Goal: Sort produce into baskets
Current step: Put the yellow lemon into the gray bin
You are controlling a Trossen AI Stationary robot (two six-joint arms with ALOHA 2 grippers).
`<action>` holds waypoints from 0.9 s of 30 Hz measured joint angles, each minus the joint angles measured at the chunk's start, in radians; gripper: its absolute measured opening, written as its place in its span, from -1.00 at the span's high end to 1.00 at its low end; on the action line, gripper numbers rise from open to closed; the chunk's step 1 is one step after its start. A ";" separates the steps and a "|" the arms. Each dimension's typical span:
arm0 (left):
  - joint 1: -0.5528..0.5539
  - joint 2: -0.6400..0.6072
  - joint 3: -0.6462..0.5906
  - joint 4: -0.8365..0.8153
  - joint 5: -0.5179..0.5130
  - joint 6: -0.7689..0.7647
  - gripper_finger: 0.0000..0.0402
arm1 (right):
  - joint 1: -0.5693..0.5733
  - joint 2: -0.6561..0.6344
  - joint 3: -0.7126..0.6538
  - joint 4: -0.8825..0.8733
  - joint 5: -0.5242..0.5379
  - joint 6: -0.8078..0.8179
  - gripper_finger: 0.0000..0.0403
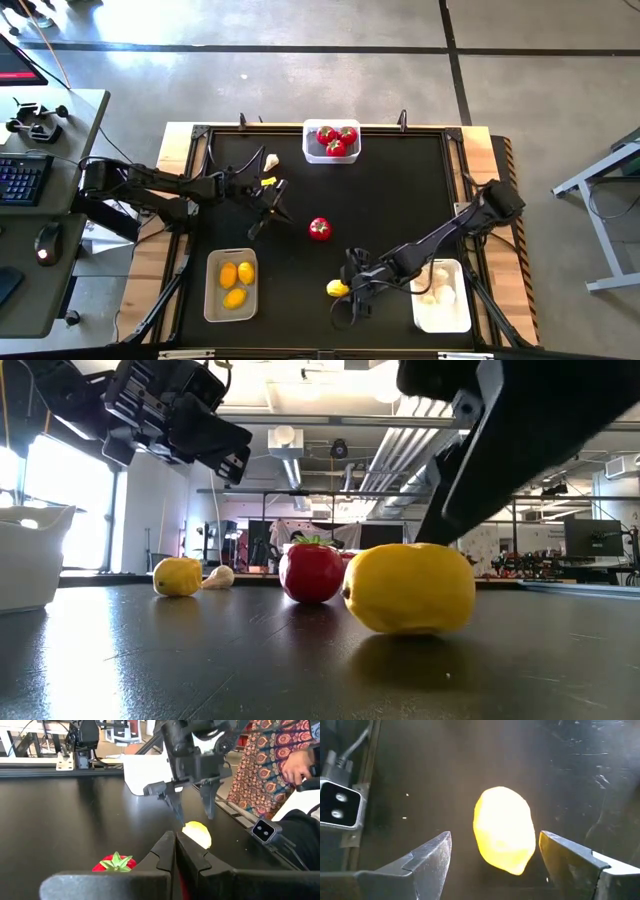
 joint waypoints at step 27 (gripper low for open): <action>-0.219 0.000 0.000 0.068 -0.360 0.214 1.00 | -0.127 -0.052 0.000 -0.033 0.101 -0.104 0.31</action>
